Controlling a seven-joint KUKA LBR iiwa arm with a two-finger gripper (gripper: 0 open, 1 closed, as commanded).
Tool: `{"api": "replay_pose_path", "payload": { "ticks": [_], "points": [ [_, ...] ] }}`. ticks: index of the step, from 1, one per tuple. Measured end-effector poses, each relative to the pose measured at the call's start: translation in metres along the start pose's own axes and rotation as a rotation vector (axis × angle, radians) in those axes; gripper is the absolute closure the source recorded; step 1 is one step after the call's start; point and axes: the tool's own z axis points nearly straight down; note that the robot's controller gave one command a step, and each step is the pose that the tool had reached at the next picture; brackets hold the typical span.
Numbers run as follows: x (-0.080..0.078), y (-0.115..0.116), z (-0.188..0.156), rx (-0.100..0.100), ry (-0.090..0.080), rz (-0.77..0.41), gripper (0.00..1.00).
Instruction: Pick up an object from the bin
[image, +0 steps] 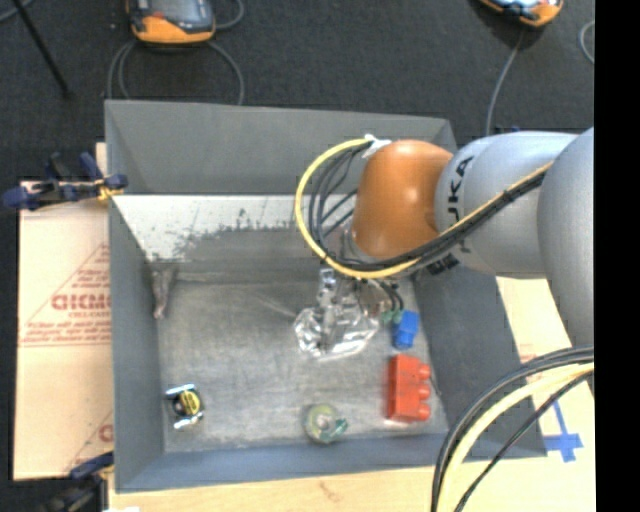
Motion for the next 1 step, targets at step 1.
{"api": "replay_pose_path", "payload": {
  "ticks": [1],
  "points": [
    [0.0, 0.0002, 0.0, 0.0, 0.0, 0.001, 0.0]
  ]
}}
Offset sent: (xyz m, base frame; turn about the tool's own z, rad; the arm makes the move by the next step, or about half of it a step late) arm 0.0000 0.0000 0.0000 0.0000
